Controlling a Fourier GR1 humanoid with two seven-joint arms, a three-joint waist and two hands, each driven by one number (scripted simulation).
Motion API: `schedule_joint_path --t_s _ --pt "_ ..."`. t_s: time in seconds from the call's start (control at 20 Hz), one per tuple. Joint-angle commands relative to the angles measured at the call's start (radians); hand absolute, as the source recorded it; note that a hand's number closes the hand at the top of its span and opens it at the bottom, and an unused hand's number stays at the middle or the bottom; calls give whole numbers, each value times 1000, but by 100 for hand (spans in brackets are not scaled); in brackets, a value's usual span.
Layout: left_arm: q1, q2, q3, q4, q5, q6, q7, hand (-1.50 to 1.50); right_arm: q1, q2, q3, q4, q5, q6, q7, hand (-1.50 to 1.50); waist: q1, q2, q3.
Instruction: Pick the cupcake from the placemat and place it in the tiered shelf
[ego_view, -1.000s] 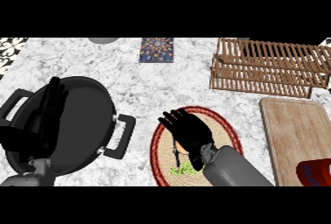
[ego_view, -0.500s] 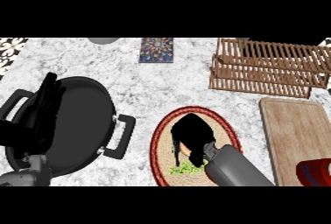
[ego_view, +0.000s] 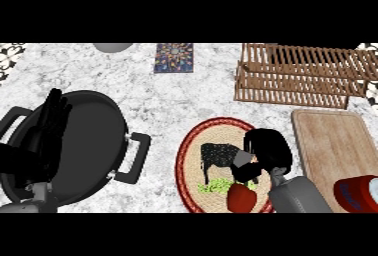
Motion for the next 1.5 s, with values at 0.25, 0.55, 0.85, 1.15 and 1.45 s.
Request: schedule_joint_path --t_s 0.25,0.55,0.85,1.15,1.45 --pt "-10 -18 -19 -14 -16 -5 8 0 173 92 -19 -423 -88 82 181 150 13 3 0" --pt "4 26 38 12 26 -47 -19 0 71 139 -122 -660 -193 -22 275 150 11 0 0" --pt "-4 12 23 -4 4 -34 -12 0 -80 129 -201 -876 -106 95 544 150 19 2 -1" --pt "-19 1 -5 -55 -5 -34 78 0 -260 17 -424 -809 -208 211 545 150 28 6 0" --pt "-11 6 39 16 9 -69 -22 0 -293 -40 -512 -754 -237 168 508 150 27 6 0"
